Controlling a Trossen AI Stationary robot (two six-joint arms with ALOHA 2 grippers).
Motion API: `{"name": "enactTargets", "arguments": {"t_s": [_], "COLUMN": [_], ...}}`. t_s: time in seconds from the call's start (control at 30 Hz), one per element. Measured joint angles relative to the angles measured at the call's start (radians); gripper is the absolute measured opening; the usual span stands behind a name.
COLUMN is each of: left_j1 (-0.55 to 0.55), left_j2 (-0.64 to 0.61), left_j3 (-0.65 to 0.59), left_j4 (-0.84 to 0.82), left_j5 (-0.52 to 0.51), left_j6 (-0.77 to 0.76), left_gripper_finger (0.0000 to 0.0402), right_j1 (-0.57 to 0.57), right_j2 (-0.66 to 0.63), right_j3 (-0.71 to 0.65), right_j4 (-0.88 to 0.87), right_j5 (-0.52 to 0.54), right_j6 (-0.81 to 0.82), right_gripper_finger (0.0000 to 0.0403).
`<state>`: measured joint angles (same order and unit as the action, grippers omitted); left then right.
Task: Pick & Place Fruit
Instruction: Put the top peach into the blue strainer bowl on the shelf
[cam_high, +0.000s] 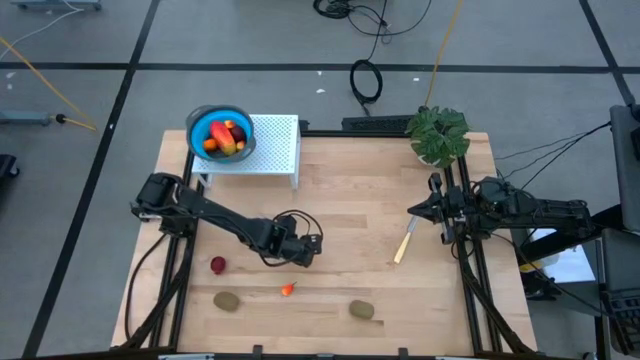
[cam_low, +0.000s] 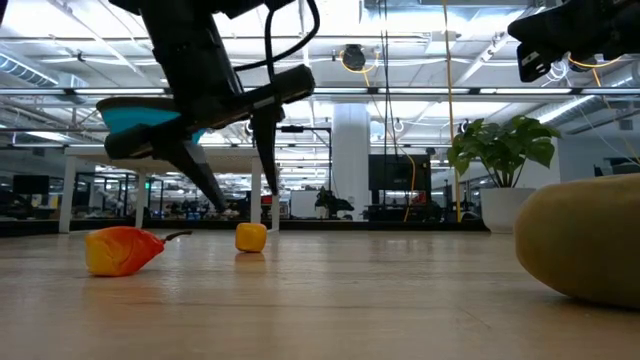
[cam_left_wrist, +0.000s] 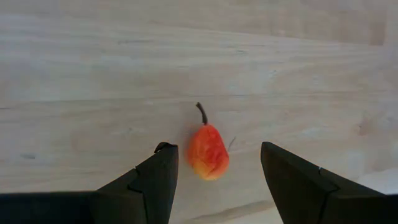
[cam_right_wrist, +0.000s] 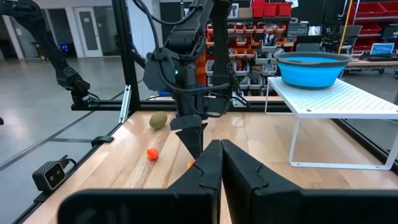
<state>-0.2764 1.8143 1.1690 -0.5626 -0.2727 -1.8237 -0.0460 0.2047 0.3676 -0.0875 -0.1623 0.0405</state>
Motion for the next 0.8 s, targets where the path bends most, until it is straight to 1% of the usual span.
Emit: {"name": "enactTargets", "arguments": {"t_s": [0.4, 0.57, 0.8], "left_j1": [0.001, 0.001, 0.001], "left_j2": [0.048, 0.068, 0.090], "left_j3": [0.000, 0.000, 0.000], "left_j4": [0.047, 0.052, 0.070], "left_j5": [-0.008, 0.010, 0.011], "left_j6": [0.004, 0.005, 0.021], "left_gripper_finger": [0.0227, 0.0227, 0.0227], "right_j1": [0.000, 0.000, 0.000], "right_j2": [0.000, 0.000, 0.000], "right_j3": [0.000, 0.000, 0.000], "right_j4": [0.001, 0.001, 0.002], "right_j5": [0.000, 0.000, 0.000], "right_j6": [0.000, 0.000, 0.001], "right_gripper_finger": [0.0000, 0.0000, 0.0000]}}
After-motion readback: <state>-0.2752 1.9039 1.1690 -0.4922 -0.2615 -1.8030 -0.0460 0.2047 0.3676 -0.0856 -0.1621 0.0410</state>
